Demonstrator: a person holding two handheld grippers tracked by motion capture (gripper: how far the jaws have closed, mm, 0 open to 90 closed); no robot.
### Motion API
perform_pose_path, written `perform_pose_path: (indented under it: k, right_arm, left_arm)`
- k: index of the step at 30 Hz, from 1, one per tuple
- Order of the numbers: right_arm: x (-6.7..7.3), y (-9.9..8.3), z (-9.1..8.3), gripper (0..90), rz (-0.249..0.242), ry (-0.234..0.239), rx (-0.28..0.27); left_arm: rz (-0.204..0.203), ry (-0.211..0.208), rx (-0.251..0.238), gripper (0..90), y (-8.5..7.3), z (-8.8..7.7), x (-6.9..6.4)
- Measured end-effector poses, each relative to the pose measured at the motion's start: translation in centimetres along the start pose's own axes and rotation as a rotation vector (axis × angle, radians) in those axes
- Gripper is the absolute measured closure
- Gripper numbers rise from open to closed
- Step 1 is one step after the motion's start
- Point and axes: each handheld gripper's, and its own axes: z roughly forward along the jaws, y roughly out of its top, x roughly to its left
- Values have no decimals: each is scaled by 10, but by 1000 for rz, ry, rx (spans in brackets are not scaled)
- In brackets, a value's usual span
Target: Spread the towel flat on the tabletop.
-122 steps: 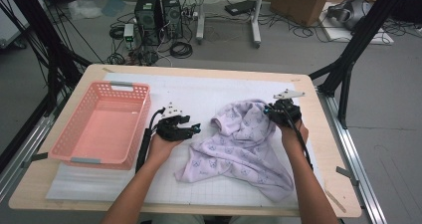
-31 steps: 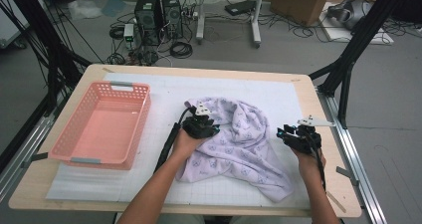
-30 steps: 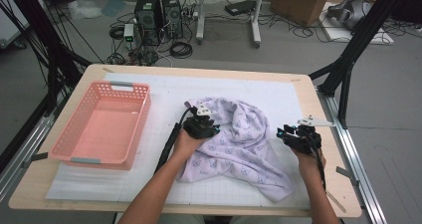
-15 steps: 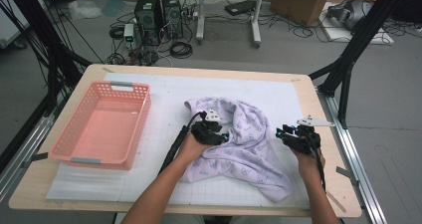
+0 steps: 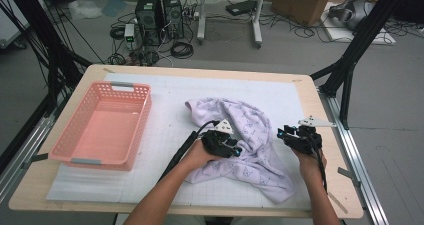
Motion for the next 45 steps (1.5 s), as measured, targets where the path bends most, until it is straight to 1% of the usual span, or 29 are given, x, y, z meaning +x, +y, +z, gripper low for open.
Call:
perform_pose_path:
  k: [2, 3, 5, 7, 10, 11, 13, 15, 16, 20, 22, 23, 24, 26, 27, 28, 29, 31, 32, 33, 34, 35, 36, 37, 40, 41, 43, 44, 45]
  right_arm:
    - [0, 0, 0, 637, -8, -1, 2]
    - [1, 0, 0, 636, -3, 1, 3]
    - [0, 0, -1, 637, -4, 3, 1]
    - [0, 0, -2, 636, 2, 4, 1]
    - [0, 0, -3, 634, 13, 7, 0]
    - [-1, -1, -3, 634, 14, 10, 4]
    - [-1, -1, -2, 630, 15, 12, 13]
    - [1, -1, 1, 628, 15, 27, 24]
    - [3, -2, 3, 627, 6, 33, 28]
    - [12, -1, 13, 609, -11, 70, 61]
    - [18, -1, 19, 604, -11, 91, 80]
    - [20, -1, 22, 603, -10, 103, 81]
    - [23, 0, 25, 602, -14, 117, 83]
    - [31, 1, 33, 589, -27, 134, 89]
    - [35, 2, 37, 581, -34, 140, 97]
    - [39, 2, 41, 575, -43, 143, 107]
    - [42, 2, 45, 570, -49, 149, 117]
    - [49, 2, 54, 572, -72, 159, 143]
    - [54, 2, 57, 589, -89, 141, 148]
    - [55, 4, 57, 659, -104, 138, 148]
    - [54, 5, 59, 759, -108, 149, 151]
    - [52, 6, 59, 862, -99, 181, 158]
    - [51, 7, 60, 869, -123, 164, 148]
    - [49, 8, 61, 870, -133, 142, 145]
    - [36, 14, 64, 873, -113, 54, 115]
    - [29, 17, 65, 873, -104, 21, 112]
    - [17, 24, 64, 873, -77, -48, 104]
    - [10, 27, 63, 873, -70, -87, 96]
    - [4, 30, 62, 873, -63, -123, 84]
  left_arm:
    - [4, 22, 25, 831, 1, 1, -2]
    - [-9, 28, 28, 841, 2, 1, -1]
    - [-55, 71, 11, 856, 2, -3, 5]
    - [-123, 117, -38, 861, 0, -12, 15]
    - [-208, 214, -95, 863, -3, -33, 33]
    - [-238, 253, -115, 863, -5, -41, 38]
    - [-279, 335, -132, 863, -10, -55, 48]
    - [-324, 414, -150, 863, -18, -68, 58]
    - [-349, 449, -163, 863, -22, -74, 62]
    - [-420, 577, -206, 863, -37, -96, 75]
    - [-449, 631, -229, 863, -43, -105, 80]
    - [-461, 646, -241, 863, -46, -109, 83]
    - [-466, 650, -251, 863, -48, -110, 84]
    - [-454, 633, -238, 857, -51, -110, 85]
    - [-439, 623, -230, 852, -51, -109, 84]
    - [-437, 610, -237, 840, -50, -108, 83]
    - [-442, 596, -245, 807, -49, -108, 83]
    - [-448, 573, -259, 699, -48, -107, 81]
    - [-448, 568, -258, 650, -47, -106, 80]
    - [-445, 565, -254, 583, -46, -105, 79]
    - [-440, 560, -250, 536, -45, -105, 77]
    - [-435, 557, -242, 500, -44, -105, 76]
    - [-429, 551, -242, 468, -43, -104, 74]
    - [-415, 536, -241, 459, -41, -105, 71]
    - [-365, 510, -227, 447, -36, -105, 63]
    - [-355, 496, -228, 447, -35, -104, 61]
    - [-349, 472, -217, 447, -33, -102, 57]
    - [-357, 454, -211, 448, -33, -101, 57]
    - [-360, 445, -203, 450, -33, -100, 56]
